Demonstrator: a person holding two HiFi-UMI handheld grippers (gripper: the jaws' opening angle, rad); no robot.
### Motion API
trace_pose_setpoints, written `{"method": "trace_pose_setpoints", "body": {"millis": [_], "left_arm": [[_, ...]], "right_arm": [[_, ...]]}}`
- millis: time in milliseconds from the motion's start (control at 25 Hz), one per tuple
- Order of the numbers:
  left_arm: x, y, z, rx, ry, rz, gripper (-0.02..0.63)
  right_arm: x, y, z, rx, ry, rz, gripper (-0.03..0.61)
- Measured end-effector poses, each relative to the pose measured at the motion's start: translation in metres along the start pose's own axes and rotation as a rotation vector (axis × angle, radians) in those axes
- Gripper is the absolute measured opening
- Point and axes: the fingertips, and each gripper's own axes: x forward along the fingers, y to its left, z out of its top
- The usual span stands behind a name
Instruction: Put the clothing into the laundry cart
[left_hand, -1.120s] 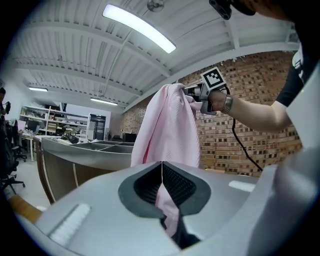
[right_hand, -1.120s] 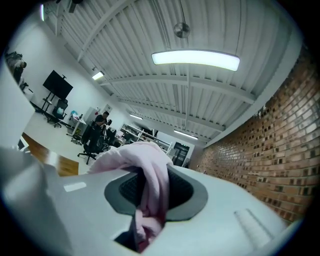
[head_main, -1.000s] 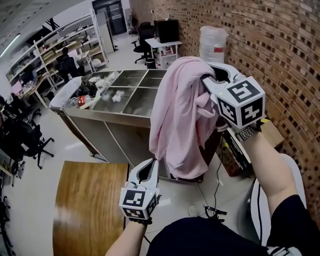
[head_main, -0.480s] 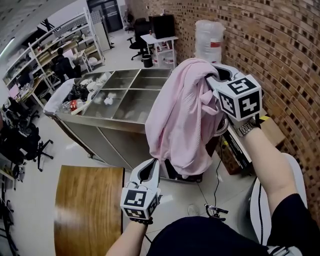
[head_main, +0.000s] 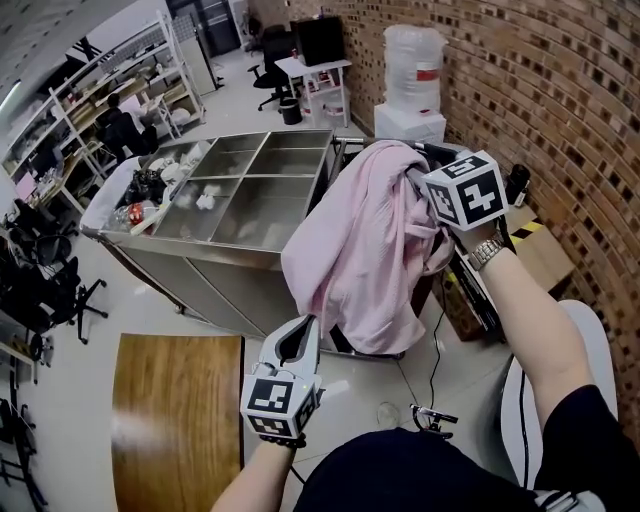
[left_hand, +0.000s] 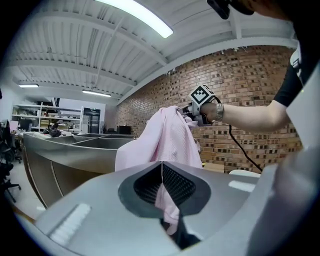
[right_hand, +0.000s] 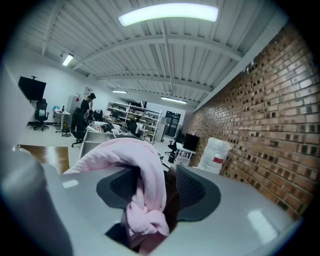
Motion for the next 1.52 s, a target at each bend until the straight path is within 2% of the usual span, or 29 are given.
{"method": "trace_pose_setpoints", "body": {"millis": [160,320,400,840,1520], "left_arm": [[0.012,0.000,-0.005,-0.009,0.011,-0.003,0.008],[0.023,-0.002,-0.013,-0.010,0.024,-0.013,0.008],[0.030,-0.005,-0.018,-0.010,0.029,-0.019,0.008],[0.051,-0.023,-0.016,-0.013,0.027,-0.062,0.008],[0.035,-0.051,0.010,0.008,-0.003,-0.097,0.008]], "right_arm": [[0.022,-0.015,-0.041,0.039,0.090,0.001,0.222],[0.037,-0.021,-0.080,0.039,0.211,0.039,0.222],[0.041,-0.026,-0.093,0.034,0.232,0.040,0.222],[0.023,-0.040,-0.094,0.055,0.195,0.027,0.222],[-0.031,0.014,-0.076,0.045,0.072,0.075,0.192]]}}
